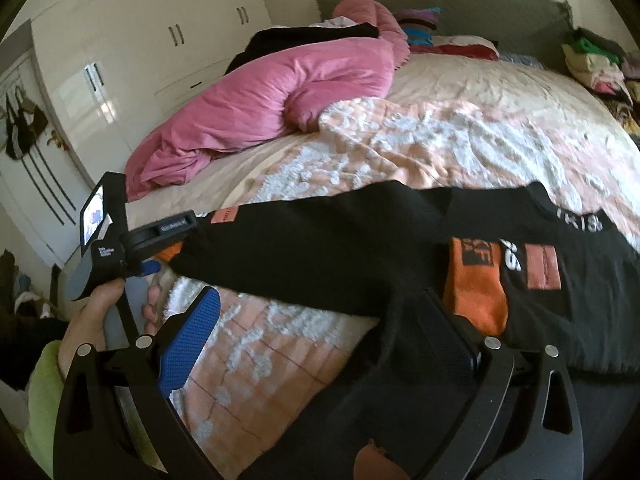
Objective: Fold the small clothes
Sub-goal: 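Move the left gripper to the other orange cuff and grasp it, then carry the held cuff across the sweatshirt body and release it with the left gripper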
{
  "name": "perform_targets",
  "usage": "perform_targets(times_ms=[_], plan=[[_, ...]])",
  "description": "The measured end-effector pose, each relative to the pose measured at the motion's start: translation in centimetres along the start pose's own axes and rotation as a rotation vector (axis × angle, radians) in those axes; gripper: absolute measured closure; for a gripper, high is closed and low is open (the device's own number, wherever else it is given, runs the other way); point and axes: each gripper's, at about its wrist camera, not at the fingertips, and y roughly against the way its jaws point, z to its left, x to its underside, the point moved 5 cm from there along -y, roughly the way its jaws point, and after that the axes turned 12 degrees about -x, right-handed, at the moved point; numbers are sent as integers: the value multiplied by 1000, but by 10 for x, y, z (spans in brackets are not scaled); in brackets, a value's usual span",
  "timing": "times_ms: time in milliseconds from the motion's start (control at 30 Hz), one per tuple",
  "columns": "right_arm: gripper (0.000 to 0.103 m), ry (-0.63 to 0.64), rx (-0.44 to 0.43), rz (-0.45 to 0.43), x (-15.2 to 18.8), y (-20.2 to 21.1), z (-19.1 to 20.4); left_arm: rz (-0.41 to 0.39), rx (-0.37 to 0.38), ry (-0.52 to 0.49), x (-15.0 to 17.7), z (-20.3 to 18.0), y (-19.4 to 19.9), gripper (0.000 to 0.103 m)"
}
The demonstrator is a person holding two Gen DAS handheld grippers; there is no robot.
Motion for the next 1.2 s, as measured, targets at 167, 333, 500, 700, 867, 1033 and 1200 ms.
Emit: perform_targets(times_ms=[167,333,500,700,867,1033,1200], plan=[[5,-28,14,-14,8,12,-12,-12,20,12,-4,1,-1,76],[5,-65,25,-45,12,30,-24,-46,126,23,-7,-4,14,93],[5,-92,50,-84,15,51,-36,-134,274,15,-10,-12,50,93],[5,-140,75,-120,21,76,-56,-237,361,-66,-3,-36,100,94],[5,-171,92,-159,22,97,-71,-254,460,-112,7,-52,134,95],[5,-206,124,-198,24,119,-86,-251,508,-161,16,-70,153,95],[5,-235,151,-239,26,141,-100,-259,566,-201,24,-89,177,95]])
